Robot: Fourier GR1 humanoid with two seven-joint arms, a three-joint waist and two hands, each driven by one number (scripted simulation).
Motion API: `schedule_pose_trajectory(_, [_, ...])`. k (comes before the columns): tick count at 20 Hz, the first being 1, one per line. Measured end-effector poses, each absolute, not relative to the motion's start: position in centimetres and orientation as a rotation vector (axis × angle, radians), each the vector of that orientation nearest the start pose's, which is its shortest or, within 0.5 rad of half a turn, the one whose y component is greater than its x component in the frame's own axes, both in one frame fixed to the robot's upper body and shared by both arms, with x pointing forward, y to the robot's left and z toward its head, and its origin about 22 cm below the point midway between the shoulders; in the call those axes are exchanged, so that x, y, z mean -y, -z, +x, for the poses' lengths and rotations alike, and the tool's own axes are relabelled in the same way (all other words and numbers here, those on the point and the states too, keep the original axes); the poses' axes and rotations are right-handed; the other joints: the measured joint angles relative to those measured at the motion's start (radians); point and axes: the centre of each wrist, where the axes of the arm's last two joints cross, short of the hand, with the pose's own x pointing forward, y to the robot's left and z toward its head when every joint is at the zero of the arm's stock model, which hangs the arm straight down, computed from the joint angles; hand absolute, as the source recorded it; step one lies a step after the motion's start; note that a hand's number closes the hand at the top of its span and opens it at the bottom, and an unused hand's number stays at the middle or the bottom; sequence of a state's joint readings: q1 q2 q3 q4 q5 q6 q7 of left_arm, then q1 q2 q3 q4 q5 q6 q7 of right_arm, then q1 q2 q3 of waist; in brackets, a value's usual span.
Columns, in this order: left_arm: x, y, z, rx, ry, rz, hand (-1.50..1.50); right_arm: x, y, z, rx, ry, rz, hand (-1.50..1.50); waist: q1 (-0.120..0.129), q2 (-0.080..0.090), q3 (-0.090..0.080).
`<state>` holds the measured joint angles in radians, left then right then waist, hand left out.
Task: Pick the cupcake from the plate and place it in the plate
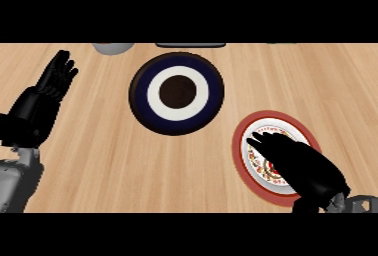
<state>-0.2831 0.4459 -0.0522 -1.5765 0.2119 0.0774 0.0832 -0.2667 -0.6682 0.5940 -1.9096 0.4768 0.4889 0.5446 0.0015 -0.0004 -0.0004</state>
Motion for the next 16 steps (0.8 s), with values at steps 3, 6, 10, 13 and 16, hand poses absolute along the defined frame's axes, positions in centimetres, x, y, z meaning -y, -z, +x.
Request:
schedule_pose_trajectory(3, [-28.1,-10.5,30.0,1.746,0.228,0.141,0.00,20.5,-9.9,23.8,1.018,-1.619,-0.616,-1.50,0.000,0.000,0.000])
schedule_pose_trajectory(6, [-28.2,-10.8,30.1,1.741,0.232,0.132,0.00,20.9,-8.9,24.6,0.978,-1.617,-0.640,-1.50,0.000,0.001,0.000])
schedule_pose_trajectory(10, [-28.5,-10.3,29.7,1.751,0.235,0.143,0.00,21.2,-6.9,25.2,0.943,-1.620,-0.634,-1.50,0.001,0.001,0.000])
schedule_pose_trajectory(13, [-28.6,-10.6,29.9,1.751,0.238,0.143,0.00,21.5,-5.6,25.9,0.926,-1.629,-0.627,-1.50,0.001,0.001,0.001])
schedule_pose_trajectory(16, [-28.7,-10.7,30.1,1.747,0.235,0.137,0.00,22.1,-4.7,26.8,0.901,-1.644,-0.605,-1.50,0.001,0.001,0.001])
